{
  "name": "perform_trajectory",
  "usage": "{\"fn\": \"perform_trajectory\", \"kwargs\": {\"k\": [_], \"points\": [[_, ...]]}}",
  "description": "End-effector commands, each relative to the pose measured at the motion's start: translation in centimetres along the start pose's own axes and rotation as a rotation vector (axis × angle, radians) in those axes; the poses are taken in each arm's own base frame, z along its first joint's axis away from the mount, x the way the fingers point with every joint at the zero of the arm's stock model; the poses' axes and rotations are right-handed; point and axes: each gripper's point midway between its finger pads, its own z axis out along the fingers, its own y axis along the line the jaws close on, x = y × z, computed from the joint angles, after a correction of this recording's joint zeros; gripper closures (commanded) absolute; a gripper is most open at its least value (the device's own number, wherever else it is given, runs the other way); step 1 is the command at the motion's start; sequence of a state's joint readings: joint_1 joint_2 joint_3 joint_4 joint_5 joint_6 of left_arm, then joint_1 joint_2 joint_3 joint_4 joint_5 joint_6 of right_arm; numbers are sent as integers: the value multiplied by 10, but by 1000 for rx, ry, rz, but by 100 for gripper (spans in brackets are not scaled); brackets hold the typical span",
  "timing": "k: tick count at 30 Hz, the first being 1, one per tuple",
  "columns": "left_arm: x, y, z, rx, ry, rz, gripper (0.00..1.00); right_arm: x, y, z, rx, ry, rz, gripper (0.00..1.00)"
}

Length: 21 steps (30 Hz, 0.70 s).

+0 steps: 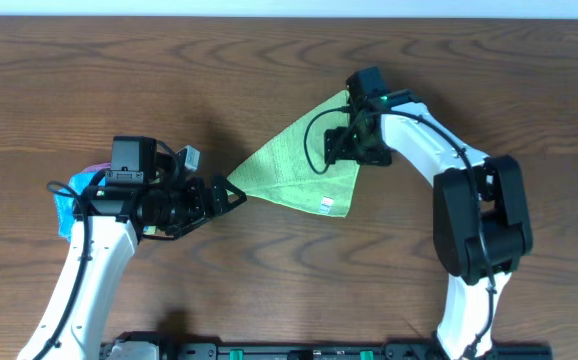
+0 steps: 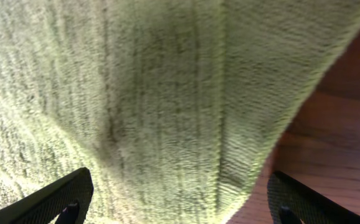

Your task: Fold the cloth

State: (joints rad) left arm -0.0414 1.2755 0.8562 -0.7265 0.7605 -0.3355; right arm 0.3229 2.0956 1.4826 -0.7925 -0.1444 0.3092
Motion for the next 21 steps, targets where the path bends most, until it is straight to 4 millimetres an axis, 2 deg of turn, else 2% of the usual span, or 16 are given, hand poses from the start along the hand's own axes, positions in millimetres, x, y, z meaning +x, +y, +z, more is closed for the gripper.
{"fn": "perform_trajectory", "kwargs": {"k": [1, 12, 21], "points": [[-2, -5, -2, 7, -3, 32, 5, 1, 12, -10, -5, -22, -66, 10], [-2, -3, -2, -1, -6, 32, 5, -1, 15, -10, -9, -33, -74, 12], [-3, -3, -2, -4, -8, 32, 5, -14, 16, -38, 12, -121, -108, 12]]}}
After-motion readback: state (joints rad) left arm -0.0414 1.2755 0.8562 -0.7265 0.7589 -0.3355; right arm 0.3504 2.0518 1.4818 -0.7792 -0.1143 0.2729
